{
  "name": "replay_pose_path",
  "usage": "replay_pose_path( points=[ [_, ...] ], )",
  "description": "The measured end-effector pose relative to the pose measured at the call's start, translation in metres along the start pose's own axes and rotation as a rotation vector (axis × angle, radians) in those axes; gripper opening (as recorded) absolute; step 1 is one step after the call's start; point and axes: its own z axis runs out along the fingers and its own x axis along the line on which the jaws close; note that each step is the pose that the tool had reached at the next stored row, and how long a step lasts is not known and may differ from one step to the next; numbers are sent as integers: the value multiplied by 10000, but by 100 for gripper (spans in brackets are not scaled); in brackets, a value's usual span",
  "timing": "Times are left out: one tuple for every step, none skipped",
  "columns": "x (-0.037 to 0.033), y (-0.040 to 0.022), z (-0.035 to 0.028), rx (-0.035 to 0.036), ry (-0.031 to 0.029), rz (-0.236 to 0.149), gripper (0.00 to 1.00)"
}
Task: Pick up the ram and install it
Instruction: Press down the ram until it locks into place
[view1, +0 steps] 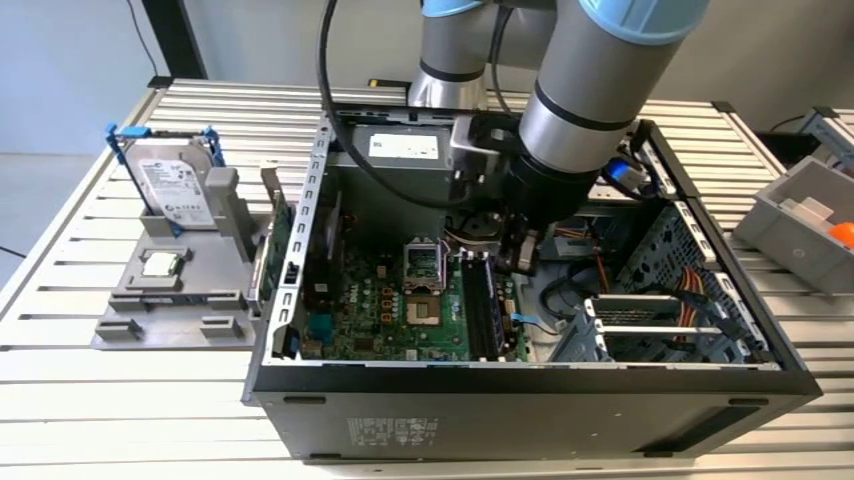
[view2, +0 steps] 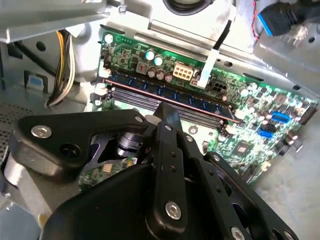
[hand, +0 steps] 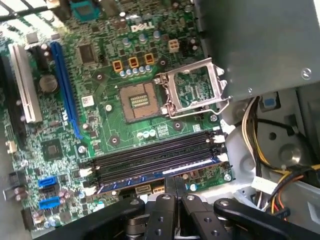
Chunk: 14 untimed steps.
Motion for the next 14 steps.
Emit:
replay_pose_path(
  points=[
    [0,0,0,-6,13,-180,0],
    [0,0,0,-11,22,-348,0],
    [0,0,0,-17,33,-512,0],
    [0,0,0,-23,42,-682,0],
    [0,0,0,-29,54,-853,0],
    [0,0,1,-33,65,-1039,0],
    [0,0,0,-39,76,-1218,0],
    [0,0,0,-45,88,-1397,0],
    [0,0,0,-52,100,-1583,0],
    [0,0,0,-60,113,-1766,0],
    [0,0,0,-66,122,-1936,0],
    [0,0,0,-71,130,-2061,0],
    [0,0,0,-72,129,-2081,0],
    [0,0,0,-72,131,-2083,0]
  ],
)
